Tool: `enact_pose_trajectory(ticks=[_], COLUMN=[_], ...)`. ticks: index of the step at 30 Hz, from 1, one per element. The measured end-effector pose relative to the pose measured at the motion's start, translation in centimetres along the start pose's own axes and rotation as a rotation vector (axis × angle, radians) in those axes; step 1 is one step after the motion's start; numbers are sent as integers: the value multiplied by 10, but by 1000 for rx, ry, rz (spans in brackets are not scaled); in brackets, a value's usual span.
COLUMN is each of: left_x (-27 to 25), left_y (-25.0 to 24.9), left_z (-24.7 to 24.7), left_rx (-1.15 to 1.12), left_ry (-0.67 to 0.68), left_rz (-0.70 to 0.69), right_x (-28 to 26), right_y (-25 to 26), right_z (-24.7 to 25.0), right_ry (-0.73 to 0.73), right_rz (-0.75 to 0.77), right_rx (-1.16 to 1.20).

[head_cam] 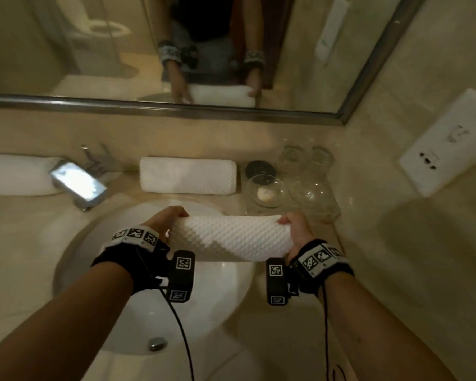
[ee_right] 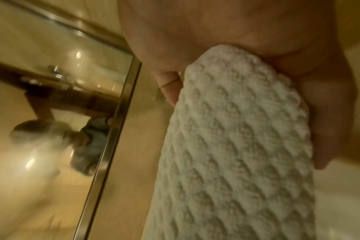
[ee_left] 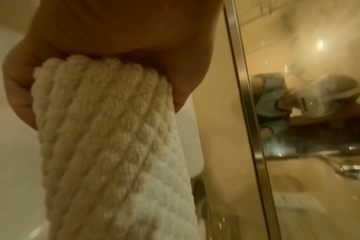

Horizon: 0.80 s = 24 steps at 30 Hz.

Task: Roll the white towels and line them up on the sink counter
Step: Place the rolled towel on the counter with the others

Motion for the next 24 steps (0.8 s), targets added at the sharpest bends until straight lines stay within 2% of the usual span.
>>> enact_pose_trajectory(ticks=[5, 14, 18, 21, 24], left_x=[-3, 13, 26, 41, 56], left_y=[37, 85, 91, 94, 95], left_z=[120, 335, 402, 433, 450], left_rx=[-103, -158, -152, -225, -333], left_ry=[-80, -193, -206, -236, -203], left_rz=[-23, -1, 34, 22, 11], right_x=[-32, -70, -72, -64, -54], right_y=[-17, -94, -117, -123, -119], right_z=[-114, -319, -394, -430, -457], right_ry=[123, 299, 315, 301, 251], right_rz=[28, -13, -28, -29, -14], right_rx=[-97, -76, -102, -117, -121])
Point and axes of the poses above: each hand's wrist, its own x-axis towards the middle knuckle, its own z-axis out of the back of the hand, y = z × x, the point moved 1 cm from there along x, towards the middle knuckle
